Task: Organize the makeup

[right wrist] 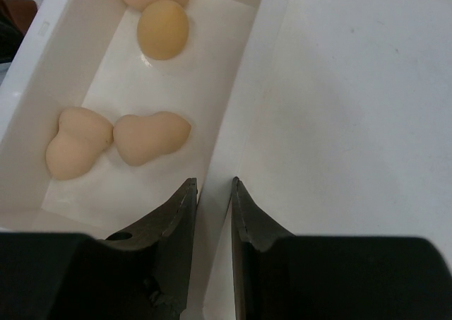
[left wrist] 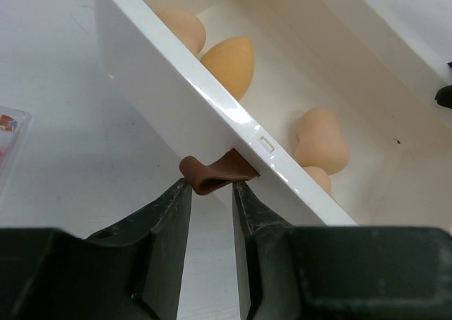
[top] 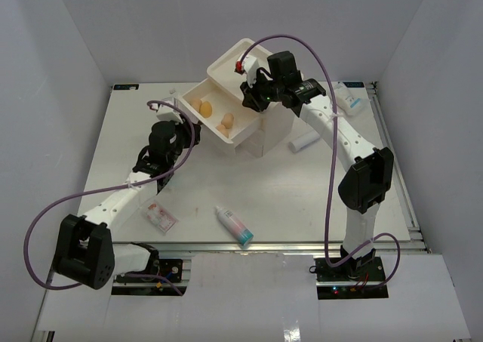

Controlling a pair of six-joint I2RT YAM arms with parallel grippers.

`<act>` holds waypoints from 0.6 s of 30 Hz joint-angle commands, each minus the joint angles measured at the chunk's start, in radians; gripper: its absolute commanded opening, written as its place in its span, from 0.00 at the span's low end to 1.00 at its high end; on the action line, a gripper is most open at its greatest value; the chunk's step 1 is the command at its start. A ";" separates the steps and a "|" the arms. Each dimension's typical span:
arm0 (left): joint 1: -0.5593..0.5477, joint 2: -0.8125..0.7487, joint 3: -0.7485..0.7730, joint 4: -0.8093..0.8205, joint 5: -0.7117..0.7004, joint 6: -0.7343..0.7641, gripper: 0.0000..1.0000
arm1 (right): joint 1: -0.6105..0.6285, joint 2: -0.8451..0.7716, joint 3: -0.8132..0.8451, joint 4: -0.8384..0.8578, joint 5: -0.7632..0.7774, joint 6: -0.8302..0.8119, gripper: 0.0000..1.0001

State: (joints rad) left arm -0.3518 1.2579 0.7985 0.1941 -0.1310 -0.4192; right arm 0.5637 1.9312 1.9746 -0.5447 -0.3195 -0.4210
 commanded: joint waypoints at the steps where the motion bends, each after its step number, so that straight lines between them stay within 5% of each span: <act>1: 0.011 -0.123 -0.053 0.104 -0.090 -0.015 0.44 | -0.018 -0.032 0.002 -0.142 -0.182 -0.016 0.09; 18: 0.013 -0.006 -0.039 0.161 0.057 -0.063 0.41 | -0.029 -0.027 -0.018 -0.144 -0.299 0.004 0.09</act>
State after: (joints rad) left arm -0.3404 1.2206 0.7414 0.3441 -0.1337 -0.4665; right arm 0.5163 1.9194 1.9667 -0.5958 -0.5009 -0.4261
